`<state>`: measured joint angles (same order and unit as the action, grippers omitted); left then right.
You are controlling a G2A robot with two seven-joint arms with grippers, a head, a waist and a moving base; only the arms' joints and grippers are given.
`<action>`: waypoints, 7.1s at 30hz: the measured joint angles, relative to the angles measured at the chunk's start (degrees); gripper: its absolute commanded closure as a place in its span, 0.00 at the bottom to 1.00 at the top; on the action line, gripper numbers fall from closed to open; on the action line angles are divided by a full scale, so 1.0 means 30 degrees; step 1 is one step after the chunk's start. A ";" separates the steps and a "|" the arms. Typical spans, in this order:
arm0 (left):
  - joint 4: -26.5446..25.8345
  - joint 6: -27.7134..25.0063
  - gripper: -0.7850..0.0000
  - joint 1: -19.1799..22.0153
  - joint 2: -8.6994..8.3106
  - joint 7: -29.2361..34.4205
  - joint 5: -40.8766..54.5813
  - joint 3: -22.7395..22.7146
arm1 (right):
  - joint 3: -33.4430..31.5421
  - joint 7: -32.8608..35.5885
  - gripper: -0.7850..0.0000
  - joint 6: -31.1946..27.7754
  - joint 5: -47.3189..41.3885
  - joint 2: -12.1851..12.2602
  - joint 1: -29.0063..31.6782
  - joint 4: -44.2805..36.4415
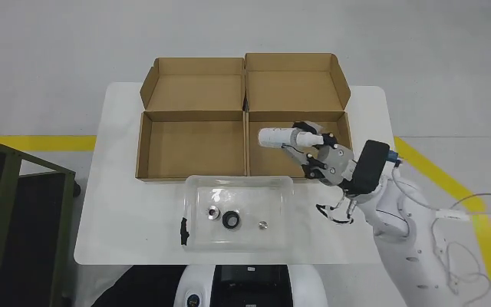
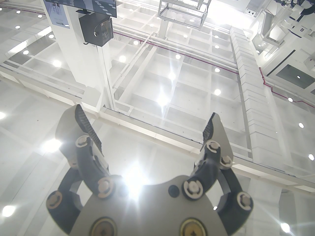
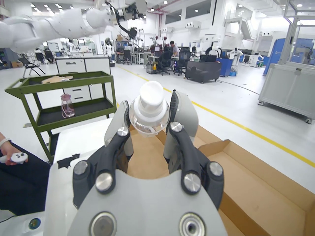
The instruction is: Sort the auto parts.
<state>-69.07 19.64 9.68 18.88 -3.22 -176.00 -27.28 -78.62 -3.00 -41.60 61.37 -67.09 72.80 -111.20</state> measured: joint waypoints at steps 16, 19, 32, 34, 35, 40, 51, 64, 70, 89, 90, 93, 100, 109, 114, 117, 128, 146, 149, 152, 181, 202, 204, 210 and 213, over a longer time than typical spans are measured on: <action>0.0000 0.0000 0.00 0.0000 0.0000 0.0000 0.0000 0.0000 | 0.1887 0.4727 1.00 0.1724 0.2374 -0.0073 -0.2576 0.3028; 0.0000 0.0000 0.00 0.0000 0.0000 0.0000 0.0000 0.0000 | 0.2616 0.5240 1.00 0.1921 0.2500 -0.0173 -0.3218 0.4195; 0.0000 0.0000 0.00 0.0000 0.0000 0.0000 0.0000 0.0000 | 0.4907 0.7312 1.00 0.2728 0.3031 -0.0596 -0.5690 0.7688; 0.0000 0.0000 0.00 0.0000 0.0000 0.0000 0.0000 0.0000 | 0.5205 0.7442 0.92 0.2761 0.3037 -0.0661 -0.5934 0.8138; 0.0000 0.0000 0.00 0.0000 0.0000 0.0000 0.0000 0.0000 | 0.5385 0.7490 0.90 0.2785 0.3080 -0.0700 -0.6072 0.8382; 0.0000 0.0000 0.00 0.0000 0.0000 0.0000 0.0000 0.0000 | 0.5855 0.7652 0.70 0.3117 0.3398 -0.0813 -0.6466 0.9082; 0.0000 0.0000 0.00 0.0000 0.0000 0.0000 0.0000 0.0000 | 0.5888 0.7664 0.00 0.3196 0.3566 -0.0827 -0.6561 0.9085; 0.0000 0.0000 0.00 0.0000 0.0000 0.0000 0.0000 0.0000 | 0.3118 0.7469 0.00 0.2327 0.5634 0.0042 -0.3035 0.2236; 0.0000 0.0000 0.00 0.0000 0.0000 0.0000 0.0000 0.0000 | 0.2766 0.8615 0.00 0.0667 0.6826 0.0412 -0.0874 -0.1000; 0.0000 0.0000 0.00 0.0000 0.0000 0.0000 0.0000 0.0000 | 0.4509 1.4374 0.00 -0.1556 0.8111 0.0893 0.2023 -0.3882; 0.0000 0.0000 0.00 0.0000 0.0000 0.0000 0.0000 0.0000 | 0.4597 1.4523 0.00 -0.1614 0.8103 0.0898 0.1974 -0.3806; 0.0000 0.0000 0.00 0.0000 0.0000 0.0000 0.0000 0.0000 | 0.4928 1.4939 0.00 -0.1779 0.7999 0.0897 0.1729 -0.3487; 0.0000 0.0000 0.00 0.0000 0.0000 0.0000 0.0000 0.0000 | 0.5860 1.5739 0.00 -0.2089 0.7891 0.0853 0.1022 -0.2612; 0.0000 0.0000 0.00 0.0000 0.0000 0.0000 0.0000 0.0000 | 0.6950 1.6506 0.00 -0.2363 0.7760 0.0773 0.0104 -0.1489; 0.0000 0.0000 0.00 0.0000 0.0000 0.0000 0.0000 0.0000 | 0.7677 1.6884 0.04 -0.2498 0.7600 0.0684 -0.0503 -0.0779; 0.0000 0.0000 0.00 0.0000 0.0000 0.0000 0.0000 0.0000 | 0.8144 1.7112 0.11 -0.2625 0.7498 0.0622 -0.0871 -0.0434; 0.0000 0.0000 0.00 0.0000 0.0000 0.0000 0.0000 0.0000 | 0.9088 1.8217 0.26 -0.2714 0.7235 0.0513 -0.1802 0.0514; 0.0000 0.0000 0.00 0.0000 0.0000 0.0000 0.0000 0.0000 | 0.9874 1.8913 0.89 -0.2981 0.6755 0.0733 -0.2354 0.0721; 0.0000 0.0000 0.00 0.0000 0.0000 0.0000 0.0000 0.0000 | 0.9923 1.8887 1.00 -0.3007 0.6578 0.0802 -0.2433 0.0661; 0.0000 0.0000 0.00 0.0000 0.0000 0.0000 0.0000 0.0000 | 0.9811 1.8799 1.00 -0.3094 0.6358 0.0898 -0.2434 0.0240; 0.0000 0.0000 0.00 0.0000 0.0000 0.0000 0.0000 0.0000 | 0.3115 0.6304 1.00 -0.1504 0.3678 0.1853 0.0088 -0.3898; 0.0000 0.0000 0.00 0.0000 0.0000 0.0000 0.0000 0.0000 | 0.0626 0.0433 1.00 -0.0462 -0.2344 0.1781 0.0375 -0.1702; 0.0000 0.0000 0.00 0.0000 0.0000 0.0000 0.0000 0.0000 | 0.0534 0.0349 1.00 -0.0496 -0.2516 0.1782 0.0381 -0.1616; 0.0000 0.0000 0.00 0.0000 0.0000 0.0000 0.0000 0.0000 | 0.0384 0.0277 1.00 -0.0317 -0.2671 0.1768 0.0395 -0.1477; 0.0000 0.0000 0.00 0.0000 0.0000 0.0000 0.0000 0.0000 | 0.0356 0.0379 1.00 -0.0240 -0.2553 0.1765 0.0391 -0.1407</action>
<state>-69.07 19.64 9.68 18.88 -3.22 -176.00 -27.28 -77.56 -1.86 -42.32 53.71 -61.79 73.97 -115.42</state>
